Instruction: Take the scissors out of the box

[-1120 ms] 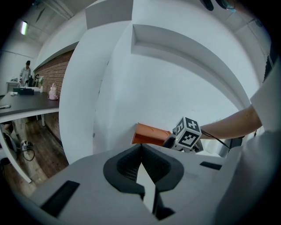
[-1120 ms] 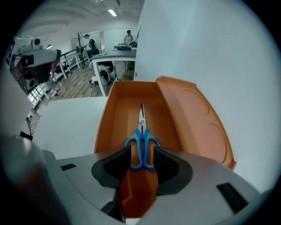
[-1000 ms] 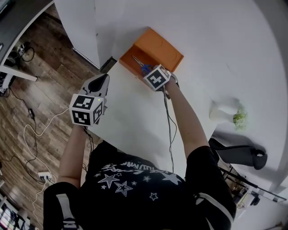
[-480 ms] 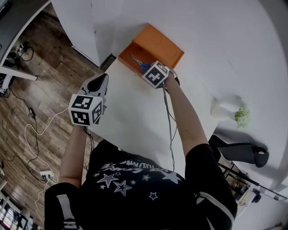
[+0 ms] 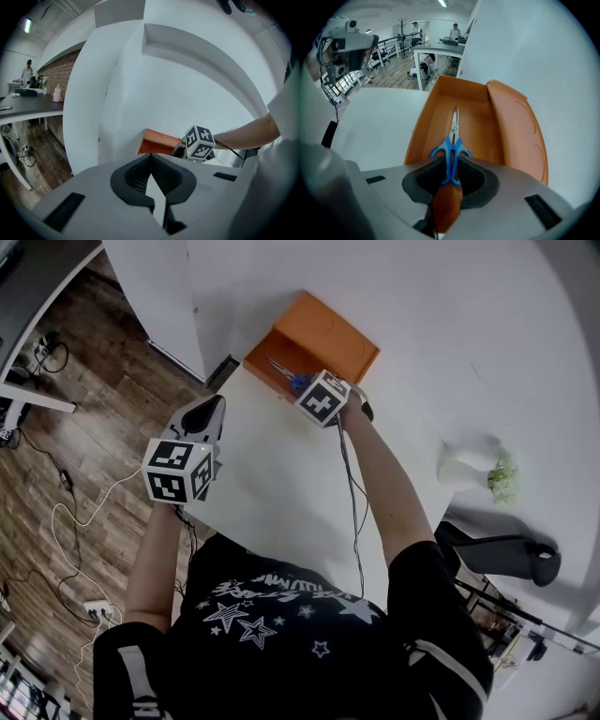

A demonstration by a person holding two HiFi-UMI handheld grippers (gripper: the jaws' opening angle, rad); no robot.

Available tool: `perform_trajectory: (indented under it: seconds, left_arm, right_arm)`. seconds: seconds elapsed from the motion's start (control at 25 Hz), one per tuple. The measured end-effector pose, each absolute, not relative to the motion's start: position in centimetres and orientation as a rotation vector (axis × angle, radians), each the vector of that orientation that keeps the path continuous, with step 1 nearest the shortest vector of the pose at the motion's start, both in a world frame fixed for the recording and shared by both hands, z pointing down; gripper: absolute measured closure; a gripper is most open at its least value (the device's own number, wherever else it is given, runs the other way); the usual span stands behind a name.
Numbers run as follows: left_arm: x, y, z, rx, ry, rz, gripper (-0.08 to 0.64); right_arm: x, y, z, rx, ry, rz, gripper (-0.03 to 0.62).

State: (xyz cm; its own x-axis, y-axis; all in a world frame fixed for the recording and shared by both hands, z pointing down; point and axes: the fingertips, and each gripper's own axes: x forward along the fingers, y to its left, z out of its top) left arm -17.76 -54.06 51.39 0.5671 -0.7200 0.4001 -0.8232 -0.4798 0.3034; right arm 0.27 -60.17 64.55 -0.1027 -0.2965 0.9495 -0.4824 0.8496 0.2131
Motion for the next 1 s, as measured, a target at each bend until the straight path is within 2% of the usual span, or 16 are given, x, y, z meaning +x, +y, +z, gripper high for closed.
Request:
perform_trajectory:
  seconds: [1.0]
  left_arm:
    - [-16.9, -49.6, 47.6, 2.397, -1.258, 0.265, 0.545]
  right_arm:
    - [2.2, -56.5, 54.9, 0.883, -1.838, 0.110, 0.492]
